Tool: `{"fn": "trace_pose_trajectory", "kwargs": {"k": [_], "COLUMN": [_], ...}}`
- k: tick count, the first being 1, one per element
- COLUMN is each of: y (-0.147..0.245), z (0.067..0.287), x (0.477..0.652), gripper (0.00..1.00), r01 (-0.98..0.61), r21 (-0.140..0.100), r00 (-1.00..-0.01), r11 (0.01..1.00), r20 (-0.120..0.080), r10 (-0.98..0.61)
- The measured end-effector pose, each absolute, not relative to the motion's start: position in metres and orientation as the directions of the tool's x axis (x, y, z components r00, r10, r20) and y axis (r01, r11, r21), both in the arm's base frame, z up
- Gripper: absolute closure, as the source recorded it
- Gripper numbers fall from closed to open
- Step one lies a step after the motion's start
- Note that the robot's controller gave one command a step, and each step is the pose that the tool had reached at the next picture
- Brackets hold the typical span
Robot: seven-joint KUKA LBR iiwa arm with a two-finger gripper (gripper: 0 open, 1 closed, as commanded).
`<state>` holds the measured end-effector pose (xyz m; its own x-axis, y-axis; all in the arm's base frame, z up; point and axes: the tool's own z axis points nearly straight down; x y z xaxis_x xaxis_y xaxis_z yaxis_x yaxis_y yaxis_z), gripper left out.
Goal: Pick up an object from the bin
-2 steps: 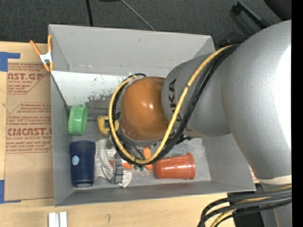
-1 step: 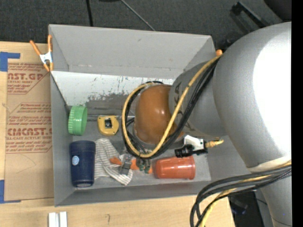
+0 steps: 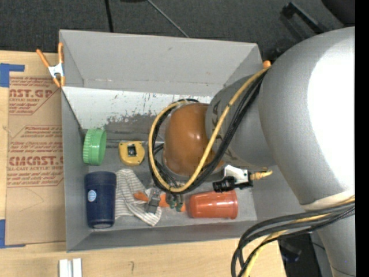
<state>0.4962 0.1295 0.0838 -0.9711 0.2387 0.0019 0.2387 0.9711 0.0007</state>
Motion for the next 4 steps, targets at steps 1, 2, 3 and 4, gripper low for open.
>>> {"fn": "trace_pose_trajectory", "kwargs": {"k": [1,2,3,4], "y": [0.129,0.16,0.123,0.124], "z": [0.088,0.116,0.24,0.24], "x": [0.495,0.493,0.501,0.501], "gripper": [1.0,1.0,1.0,0.0], "r01": [0.238,0.226,0.179,0.178], "r21": [-0.002,0.007,0.001,0.002], "r00": [-0.971,-0.974,-0.984,-0.984], "r11": [0.971,0.974,0.984,0.984], "r20": [0.007,-0.01,-0.002,-0.001], "r10": [0.238,0.226,0.179,0.178]}}
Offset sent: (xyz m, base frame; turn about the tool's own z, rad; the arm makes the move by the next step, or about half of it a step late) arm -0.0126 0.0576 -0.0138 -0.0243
